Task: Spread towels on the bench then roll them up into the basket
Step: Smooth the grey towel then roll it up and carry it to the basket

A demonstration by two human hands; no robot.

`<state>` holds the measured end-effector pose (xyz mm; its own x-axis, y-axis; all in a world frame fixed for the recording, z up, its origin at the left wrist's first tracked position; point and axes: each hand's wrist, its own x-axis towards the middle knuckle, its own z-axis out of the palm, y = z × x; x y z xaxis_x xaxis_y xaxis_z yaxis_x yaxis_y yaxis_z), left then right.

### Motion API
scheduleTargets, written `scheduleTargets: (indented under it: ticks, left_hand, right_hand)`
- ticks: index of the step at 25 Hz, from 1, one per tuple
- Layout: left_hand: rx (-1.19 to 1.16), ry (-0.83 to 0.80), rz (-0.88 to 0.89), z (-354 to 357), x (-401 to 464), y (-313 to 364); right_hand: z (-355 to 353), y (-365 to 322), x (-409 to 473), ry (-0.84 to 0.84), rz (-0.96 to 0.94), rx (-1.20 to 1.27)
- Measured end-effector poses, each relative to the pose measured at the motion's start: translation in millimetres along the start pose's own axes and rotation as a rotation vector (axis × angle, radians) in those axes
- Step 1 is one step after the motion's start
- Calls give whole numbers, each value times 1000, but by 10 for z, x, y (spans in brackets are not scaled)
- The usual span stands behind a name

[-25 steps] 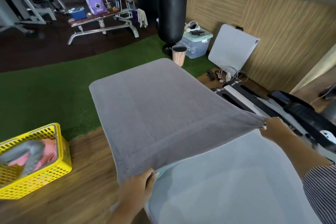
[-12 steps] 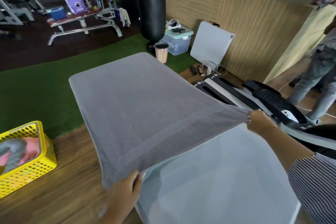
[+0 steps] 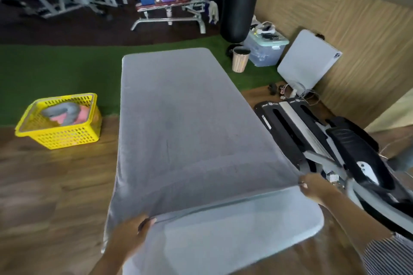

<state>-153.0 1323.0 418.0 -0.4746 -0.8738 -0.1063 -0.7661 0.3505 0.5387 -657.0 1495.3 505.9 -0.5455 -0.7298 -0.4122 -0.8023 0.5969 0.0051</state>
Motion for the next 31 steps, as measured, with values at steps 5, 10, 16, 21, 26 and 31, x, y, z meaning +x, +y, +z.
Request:
scheduleTargets:
  ticks: [5,10,16,21,26,31]
  left_hand:
    - [105,96,48,248,-535,-173]
    - [62,105,13,256,-785,146]
    - [49,156,66,336,-1019,41]
    - [156,151,44,312,-1113,-50]
    - [144,202,157,252,-1284,-110]
    - [254,229,161,375,-1233,196]
  right_hand:
    - [337,382,-129,-51,-157,89]
    - [464,554,-120,-61,-172,99]
    - [542,658,-175,-58,-169,122]
    - [568,604,-209,-40,-186,171]
    - [568,571,-267,-73,-200,169]
    - [528,689,-295,-76,-213,214]
